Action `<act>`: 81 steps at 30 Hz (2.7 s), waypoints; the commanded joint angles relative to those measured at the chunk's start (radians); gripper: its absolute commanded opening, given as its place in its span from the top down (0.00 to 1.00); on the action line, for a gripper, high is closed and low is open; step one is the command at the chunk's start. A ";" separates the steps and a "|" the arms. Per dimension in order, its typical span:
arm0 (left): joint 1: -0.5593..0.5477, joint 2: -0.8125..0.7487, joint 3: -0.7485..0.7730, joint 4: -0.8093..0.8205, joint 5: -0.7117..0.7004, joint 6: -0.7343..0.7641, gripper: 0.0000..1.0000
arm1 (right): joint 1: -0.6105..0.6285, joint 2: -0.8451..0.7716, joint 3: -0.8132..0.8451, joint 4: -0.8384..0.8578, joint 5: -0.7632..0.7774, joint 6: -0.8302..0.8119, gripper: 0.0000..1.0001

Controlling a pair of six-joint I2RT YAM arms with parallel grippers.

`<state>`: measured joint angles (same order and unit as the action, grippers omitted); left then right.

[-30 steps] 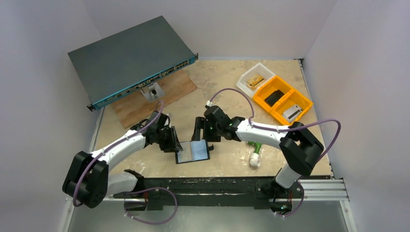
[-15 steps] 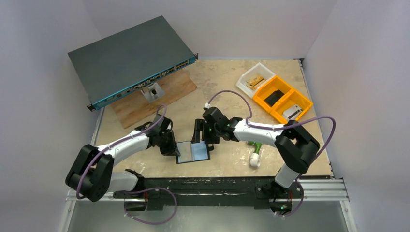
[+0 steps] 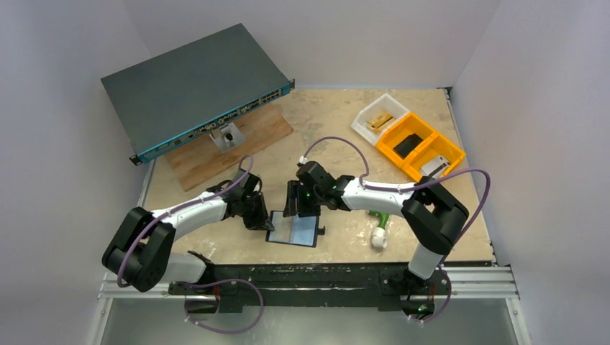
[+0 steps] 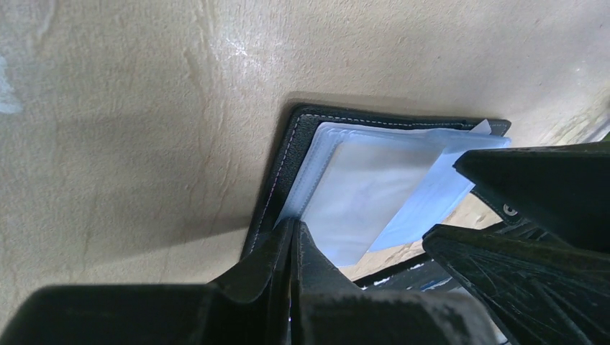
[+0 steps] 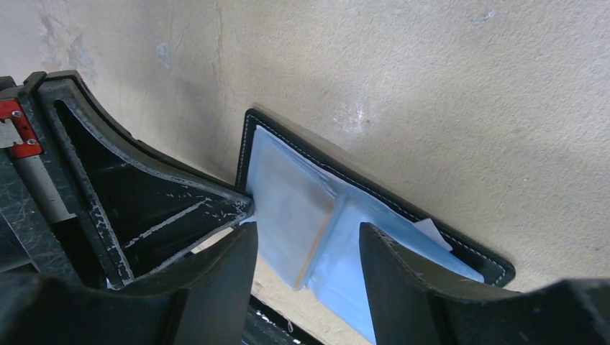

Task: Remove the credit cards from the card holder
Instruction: Remove the credit card from the card holder.

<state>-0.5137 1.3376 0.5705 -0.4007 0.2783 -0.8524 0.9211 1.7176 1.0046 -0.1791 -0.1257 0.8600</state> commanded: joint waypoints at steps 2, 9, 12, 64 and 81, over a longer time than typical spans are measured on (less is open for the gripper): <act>-0.012 0.033 0.002 0.015 -0.044 -0.015 1.00 | 0.010 0.008 0.039 0.021 -0.040 -0.009 0.50; -0.011 0.028 -0.003 0.009 -0.053 -0.021 1.00 | 0.012 0.015 0.001 0.028 -0.077 0.006 0.56; -0.011 0.024 -0.007 0.010 -0.054 -0.025 1.00 | 0.013 0.007 -0.007 0.023 -0.077 0.003 0.62; -0.031 -0.056 0.001 -0.051 -0.074 -0.033 1.00 | -0.067 0.209 -0.019 0.181 -0.180 -0.041 1.00; -0.025 -0.062 0.014 -0.051 -0.047 0.000 0.98 | -0.117 0.266 -0.075 0.233 -0.240 -0.050 1.00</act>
<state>-0.5381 1.2808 0.5720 -0.4679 0.2161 -0.8753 0.8127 1.9179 0.9604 0.0822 -0.4984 0.8528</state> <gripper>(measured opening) 0.029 0.004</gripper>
